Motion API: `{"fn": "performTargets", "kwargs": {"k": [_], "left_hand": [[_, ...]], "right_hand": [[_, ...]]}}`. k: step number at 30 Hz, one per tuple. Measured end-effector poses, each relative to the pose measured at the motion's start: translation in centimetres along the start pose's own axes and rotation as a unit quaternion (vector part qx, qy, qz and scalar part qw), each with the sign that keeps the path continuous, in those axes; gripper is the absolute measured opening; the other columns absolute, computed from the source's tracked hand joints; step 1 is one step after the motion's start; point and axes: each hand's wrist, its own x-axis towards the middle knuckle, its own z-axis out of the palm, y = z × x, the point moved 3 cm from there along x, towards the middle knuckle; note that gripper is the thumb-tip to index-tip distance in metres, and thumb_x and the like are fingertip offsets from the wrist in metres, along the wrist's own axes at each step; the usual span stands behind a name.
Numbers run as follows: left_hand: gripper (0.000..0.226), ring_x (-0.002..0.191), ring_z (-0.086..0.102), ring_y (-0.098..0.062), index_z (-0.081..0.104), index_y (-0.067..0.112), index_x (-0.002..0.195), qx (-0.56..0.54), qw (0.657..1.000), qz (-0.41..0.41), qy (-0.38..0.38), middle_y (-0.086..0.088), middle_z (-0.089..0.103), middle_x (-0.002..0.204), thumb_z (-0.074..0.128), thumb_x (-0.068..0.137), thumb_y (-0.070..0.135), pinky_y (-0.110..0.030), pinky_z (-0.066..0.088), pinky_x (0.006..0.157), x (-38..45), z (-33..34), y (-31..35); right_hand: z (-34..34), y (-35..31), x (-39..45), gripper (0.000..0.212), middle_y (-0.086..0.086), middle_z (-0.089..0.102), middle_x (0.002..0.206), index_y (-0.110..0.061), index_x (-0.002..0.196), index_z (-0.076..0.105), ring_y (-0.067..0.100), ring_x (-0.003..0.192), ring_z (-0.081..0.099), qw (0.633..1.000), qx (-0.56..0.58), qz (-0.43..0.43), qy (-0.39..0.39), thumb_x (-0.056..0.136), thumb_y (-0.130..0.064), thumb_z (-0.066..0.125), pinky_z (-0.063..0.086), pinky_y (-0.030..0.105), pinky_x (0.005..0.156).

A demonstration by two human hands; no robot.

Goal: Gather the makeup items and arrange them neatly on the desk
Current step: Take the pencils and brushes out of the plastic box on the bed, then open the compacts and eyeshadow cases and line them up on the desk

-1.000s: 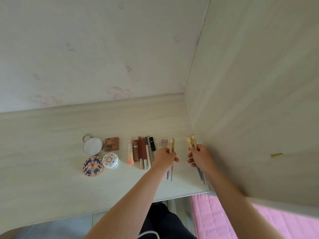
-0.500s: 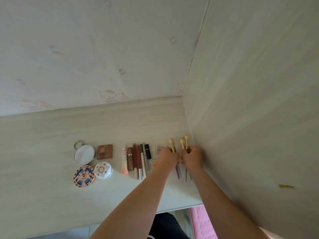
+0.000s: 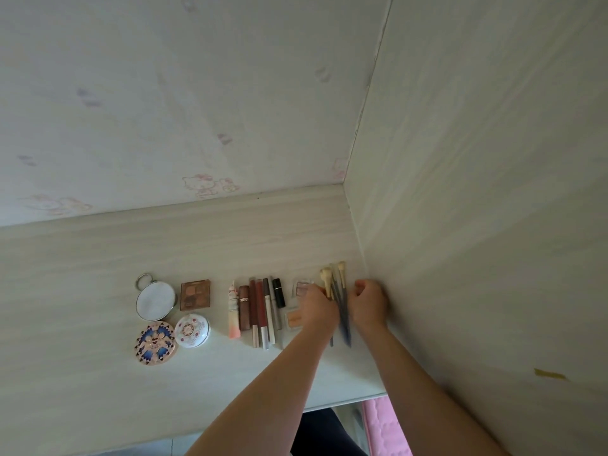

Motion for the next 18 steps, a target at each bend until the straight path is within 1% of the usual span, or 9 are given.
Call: {"fn": "performTargets", "kwargs": {"k": [2,5,8,10,13,16,18], "left_hand": [[0.009,0.079,0.057,-0.018,0.054,0.011,0.094,-0.006,1.0,0.007,0.003,-0.006,0.061,0.093,0.051,0.09,0.003,-0.023,0.04,0.057,-0.1,0.0,0.0],[0.01,0.072,0.054,-0.013,0.053,0.013,0.094,-0.005,1.0,0.022,0.007,-0.004,0.061,0.091,0.051,0.09,0.004,-0.019,0.035,0.05,-0.3,-0.3,-0.1],[0.011,0.065,0.051,-0.007,0.058,0.013,0.094,0.013,0.999,0.038,0.007,0.001,0.059,0.083,0.051,0.09,0.006,-0.016,0.031,0.045,-0.6,-0.7,-0.2],[0.011,0.061,0.047,-0.003,0.054,0.017,0.086,0.015,0.999,0.045,0.01,0.006,0.053,0.075,0.052,0.091,0.007,-0.013,0.03,0.042,-0.8,-1.2,-0.2],[0.02,0.063,0.043,-0.003,0.043,0.02,0.083,0.012,0.998,0.054,0.012,0.009,0.044,0.074,0.053,0.09,0.004,-0.016,0.033,0.046,-1.2,-1.8,-0.4],[0.016,0.068,0.049,-0.009,0.045,0.017,0.086,0.019,0.997,0.071,0.008,0.006,0.046,0.075,0.05,0.089,0.002,-0.018,0.038,0.051,-1.8,-1.9,-0.5],[0.014,0.073,0.052,-0.014,0.046,0.015,0.091,0.019,0.996,0.082,0.007,0.005,0.048,0.075,0.049,0.089,0.002,-0.022,0.044,0.058,-2.2,-2.1,-0.5]], "right_hand": [[0.0,0.1,0.0,0.031,0.018,0.062,0.122,-0.002,0.122,0.058,0.031,0.113,0.057,1.0,0.01,0.005,-0.007,0.092,-0.008,0.053,0.043,0.027,0.088],[-0.1,0.3,-0.1,0.033,0.017,0.061,0.124,-0.004,0.124,0.057,0.031,0.114,0.057,1.0,0.018,0.014,-0.021,0.092,-0.01,0.054,0.041,0.024,0.085],[-0.3,0.6,-0.2,0.035,0.017,0.06,0.125,-0.003,0.125,0.056,0.03,0.115,0.057,0.999,0.018,0.016,-0.037,0.091,-0.011,0.054,0.038,0.022,0.082],[-0.4,0.8,-0.4,0.035,0.017,0.06,0.125,-0.003,0.125,0.056,0.03,0.115,0.056,0.999,0.017,0.016,-0.043,0.091,-0.01,0.053,0.037,0.021,0.082],[-0.7,1.2,-1.0,0.035,0.016,0.06,0.125,-0.002,0.125,0.057,0.03,0.116,0.056,0.998,0.008,0.013,-0.055,0.091,-0.008,0.05,0.036,0.021,0.081],[-0.9,1.4,-1.5,0.034,0.017,0.061,0.124,-0.002,0.123,0.058,0.03,0.115,0.057,0.998,-0.006,0.002,-0.063,0.09,-0.007,0.051,0.041,0.025,0.088],[-1.0,1.4,-1.8,0.033,0.017,0.062,0.122,-0.001,0.122,0.059,0.031,0.113,0.058,0.998,-0.014,-0.009,-0.064,0.09,-0.007,0.051,0.041,0.025,0.085]]}}
